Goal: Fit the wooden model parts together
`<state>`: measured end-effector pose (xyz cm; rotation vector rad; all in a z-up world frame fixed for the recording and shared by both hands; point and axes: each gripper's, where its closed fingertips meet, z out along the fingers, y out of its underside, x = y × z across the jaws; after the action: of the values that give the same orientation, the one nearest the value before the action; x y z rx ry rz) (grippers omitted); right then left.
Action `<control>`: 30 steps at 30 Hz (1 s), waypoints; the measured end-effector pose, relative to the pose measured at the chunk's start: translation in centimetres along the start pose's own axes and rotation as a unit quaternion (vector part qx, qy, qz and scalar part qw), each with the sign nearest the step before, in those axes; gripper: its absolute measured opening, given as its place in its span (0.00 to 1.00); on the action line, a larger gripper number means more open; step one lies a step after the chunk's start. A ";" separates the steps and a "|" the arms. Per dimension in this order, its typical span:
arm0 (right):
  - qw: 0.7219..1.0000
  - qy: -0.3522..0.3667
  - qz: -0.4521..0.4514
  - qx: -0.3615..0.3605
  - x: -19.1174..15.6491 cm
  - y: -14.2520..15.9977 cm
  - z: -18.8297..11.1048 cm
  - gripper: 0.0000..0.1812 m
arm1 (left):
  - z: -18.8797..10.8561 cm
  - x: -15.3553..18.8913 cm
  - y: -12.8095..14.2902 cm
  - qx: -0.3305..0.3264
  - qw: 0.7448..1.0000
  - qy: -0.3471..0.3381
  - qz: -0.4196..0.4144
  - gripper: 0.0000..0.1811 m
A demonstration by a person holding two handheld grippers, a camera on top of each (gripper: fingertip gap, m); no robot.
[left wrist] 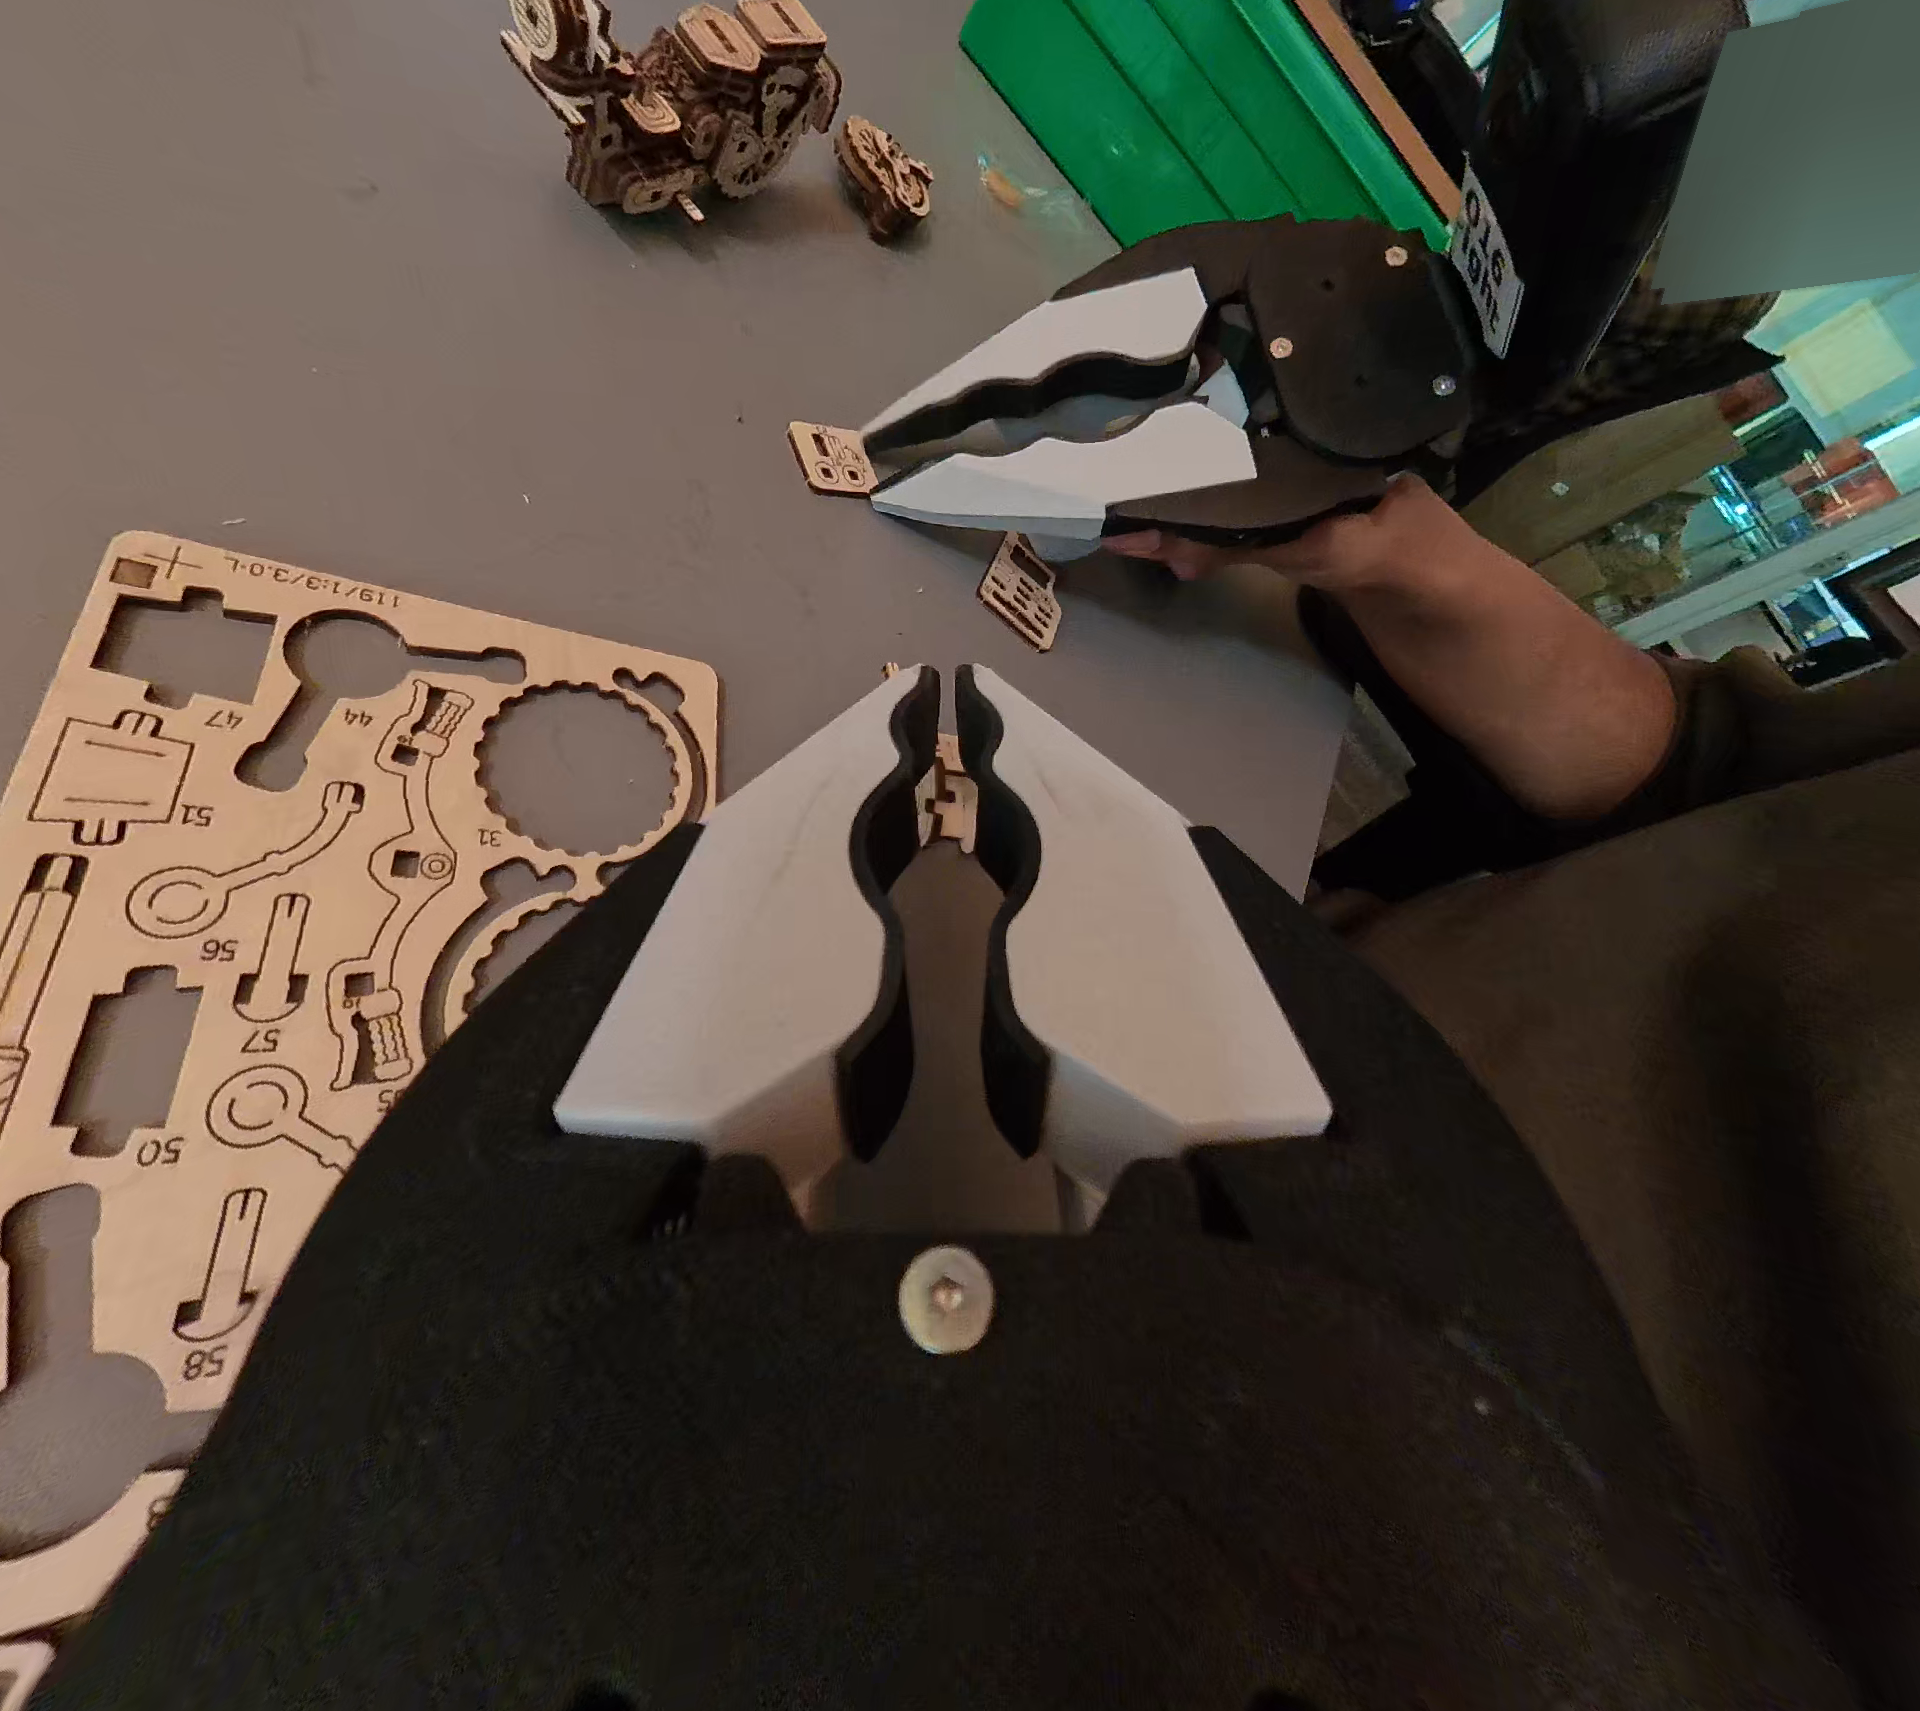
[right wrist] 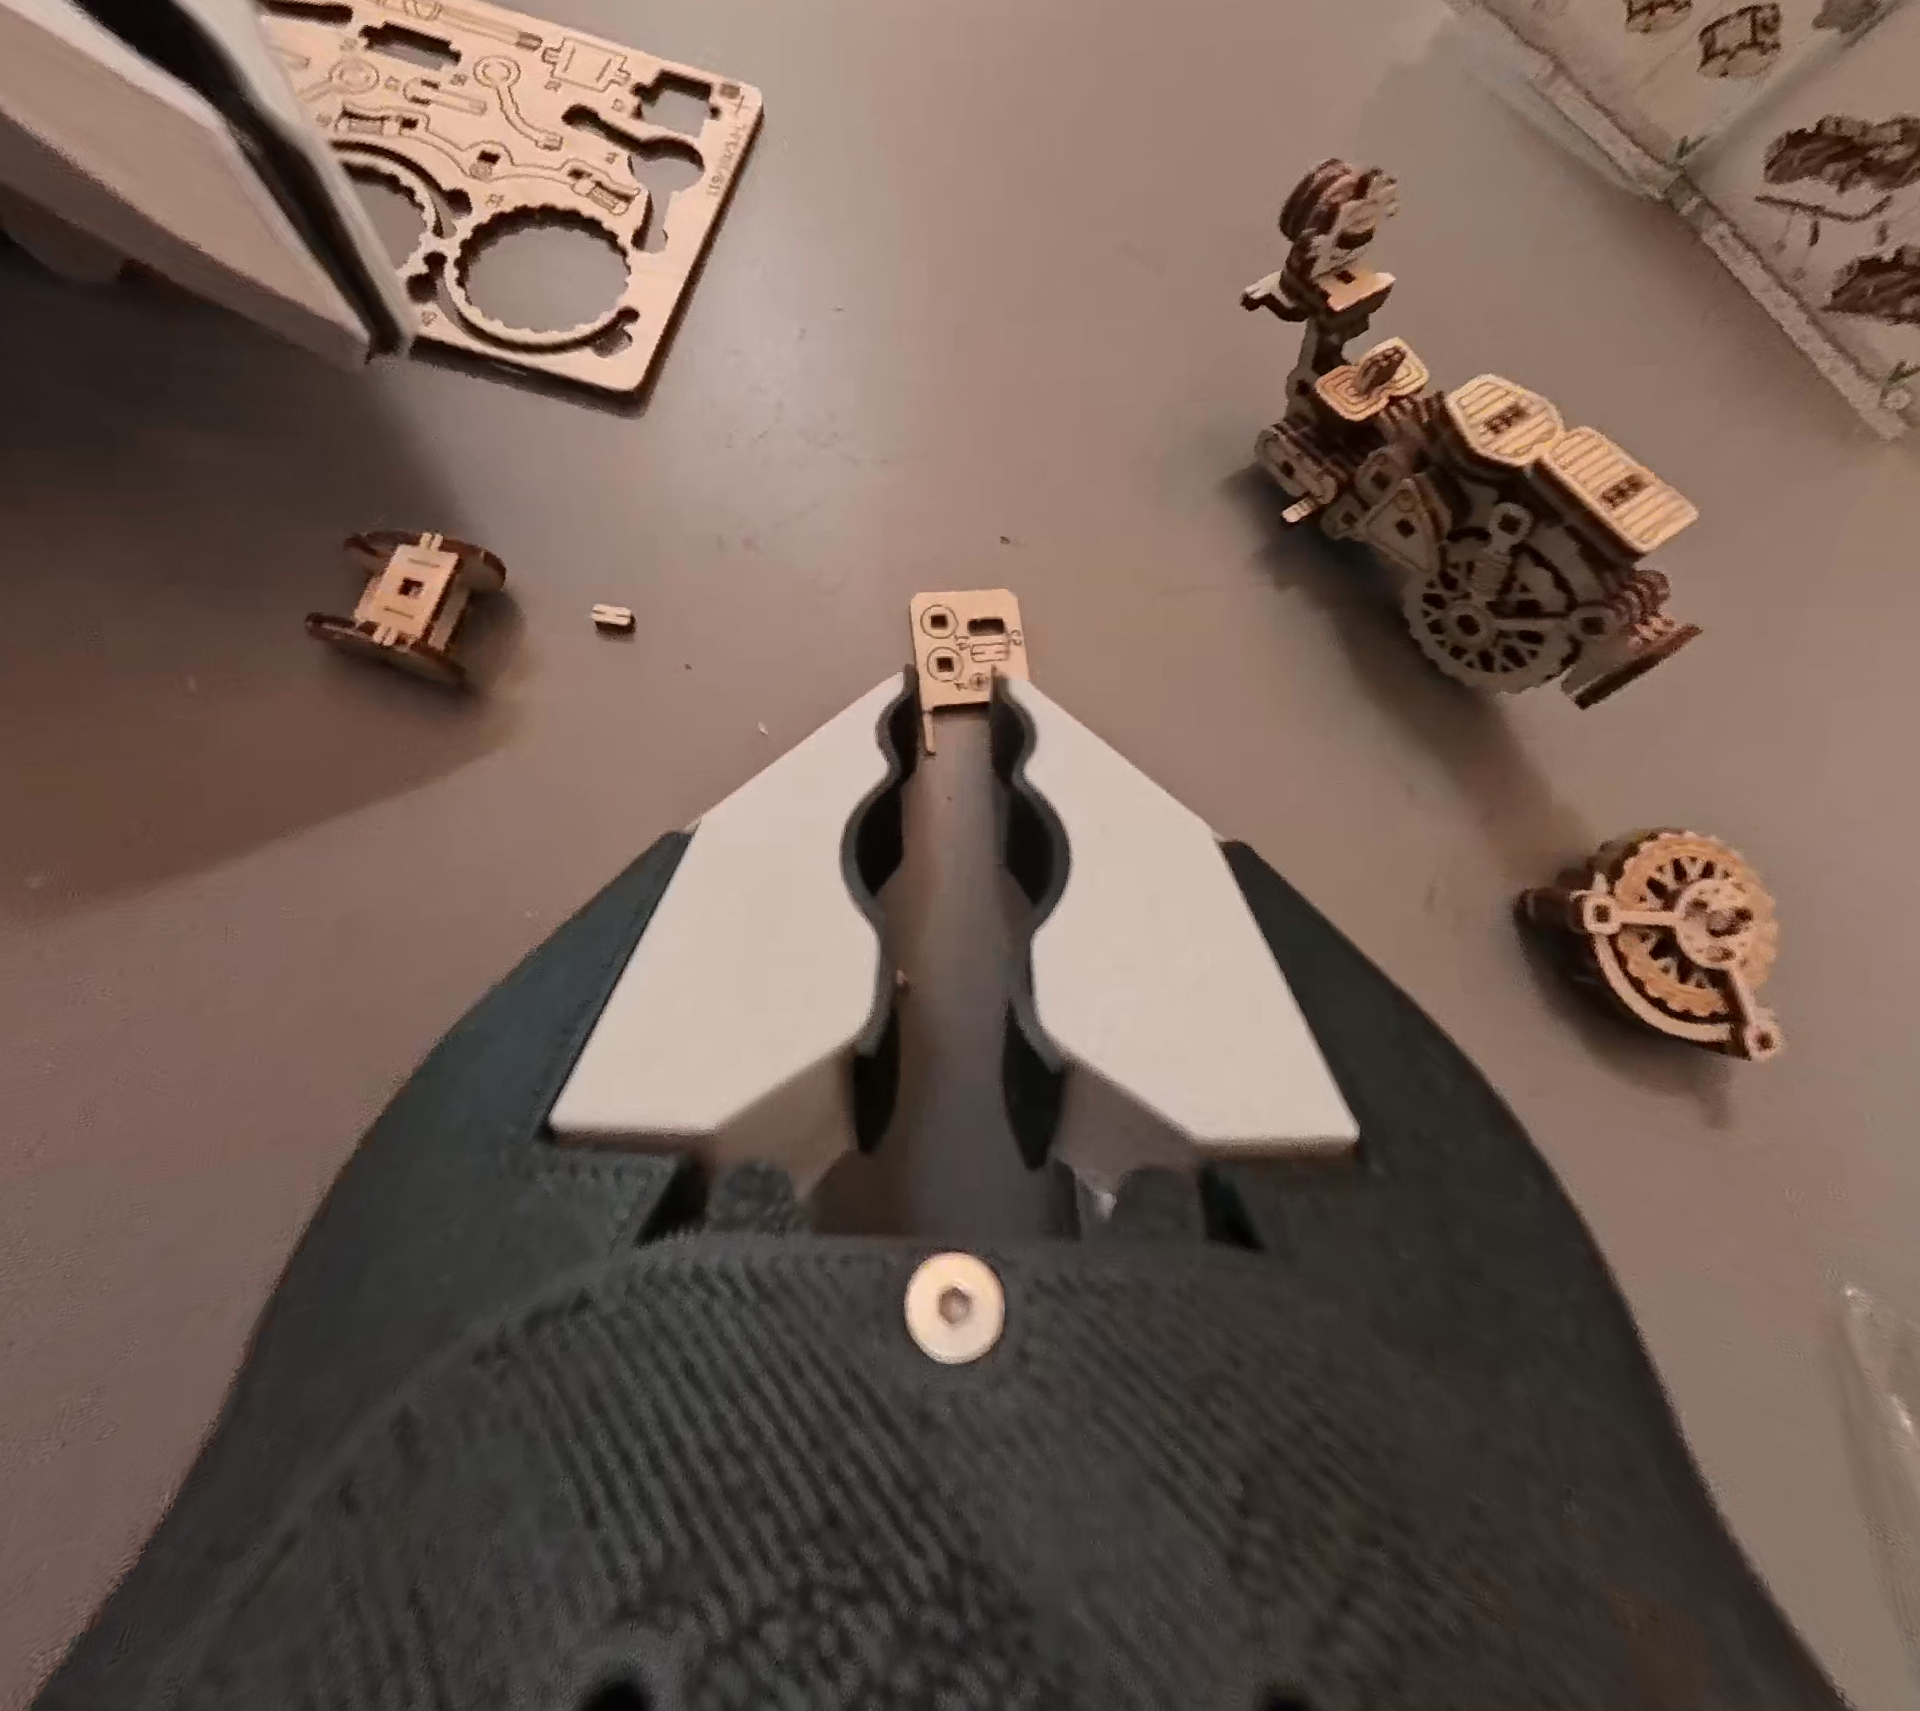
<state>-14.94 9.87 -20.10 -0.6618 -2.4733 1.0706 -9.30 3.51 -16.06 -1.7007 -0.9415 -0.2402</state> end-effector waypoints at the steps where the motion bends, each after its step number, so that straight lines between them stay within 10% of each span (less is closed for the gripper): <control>1: 1.000 -0.002 -0.012 0.001 -0.1 0.0 0.0 0.05 | -0.1 0.0 -0.1 0.003 1.000 -0.001 0.000 0.01; 30: 0.988 -0.063 0.102 0.096 1.7 -2.4 -1.5 0.33 | 0.2 0.2 -0.9 0.018 0.999 0.036 -0.029 0.03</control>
<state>-16.24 10.21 -17.04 -0.8226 -2.4046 1.4475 -9.82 3.81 -15.31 -1.6225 -0.9372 -0.3189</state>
